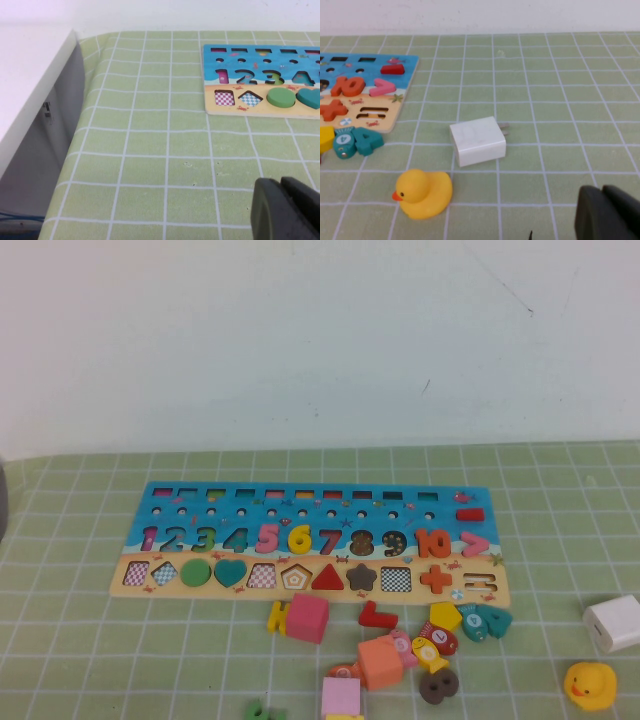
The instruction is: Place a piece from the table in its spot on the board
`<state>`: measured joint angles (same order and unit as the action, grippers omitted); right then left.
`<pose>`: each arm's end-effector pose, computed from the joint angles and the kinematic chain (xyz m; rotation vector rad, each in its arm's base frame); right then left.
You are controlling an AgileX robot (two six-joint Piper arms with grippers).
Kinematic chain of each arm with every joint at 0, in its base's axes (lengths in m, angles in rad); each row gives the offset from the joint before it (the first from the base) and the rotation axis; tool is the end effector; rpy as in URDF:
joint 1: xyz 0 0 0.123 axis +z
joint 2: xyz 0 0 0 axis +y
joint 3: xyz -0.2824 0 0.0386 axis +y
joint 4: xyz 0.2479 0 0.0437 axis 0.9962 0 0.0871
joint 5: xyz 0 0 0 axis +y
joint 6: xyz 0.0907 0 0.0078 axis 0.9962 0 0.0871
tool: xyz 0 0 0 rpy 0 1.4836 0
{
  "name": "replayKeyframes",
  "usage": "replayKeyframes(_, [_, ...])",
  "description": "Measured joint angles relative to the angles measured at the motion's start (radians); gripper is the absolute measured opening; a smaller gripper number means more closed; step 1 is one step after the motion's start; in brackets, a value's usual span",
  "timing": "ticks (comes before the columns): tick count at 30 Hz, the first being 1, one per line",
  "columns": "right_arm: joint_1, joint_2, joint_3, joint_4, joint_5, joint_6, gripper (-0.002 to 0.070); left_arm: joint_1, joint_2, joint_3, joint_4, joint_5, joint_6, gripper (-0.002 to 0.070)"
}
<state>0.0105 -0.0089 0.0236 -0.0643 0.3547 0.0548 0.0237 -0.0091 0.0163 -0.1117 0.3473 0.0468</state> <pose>0.0532 -0.0015 0.1737 0.0007 1.8523 -0.0172 0.0533 -0.0022 0.1770 -0.0486 1.8357 -0.0591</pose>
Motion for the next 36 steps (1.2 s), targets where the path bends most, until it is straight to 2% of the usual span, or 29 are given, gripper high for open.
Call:
replayKeyframes(13, [0.0, 0.0, 0.0, 0.0, 0.0, 0.0, -0.0001, 0.0, 0.0, 0.0, -0.004, -0.002, 0.001, -0.0001])
replayKeyframes(26, [0.0, 0.0, 0.0, 0.0, 0.0, 0.0, -0.0001, -0.101, 0.0, 0.0, -0.011, -0.004, 0.002, -0.0001])
replayKeyframes(36, [0.0, 0.0, 0.0, 0.0, 0.0, 0.0, -0.0001, -0.106, 0.0, 0.0, -0.011, -0.004, 0.002, -0.0001])
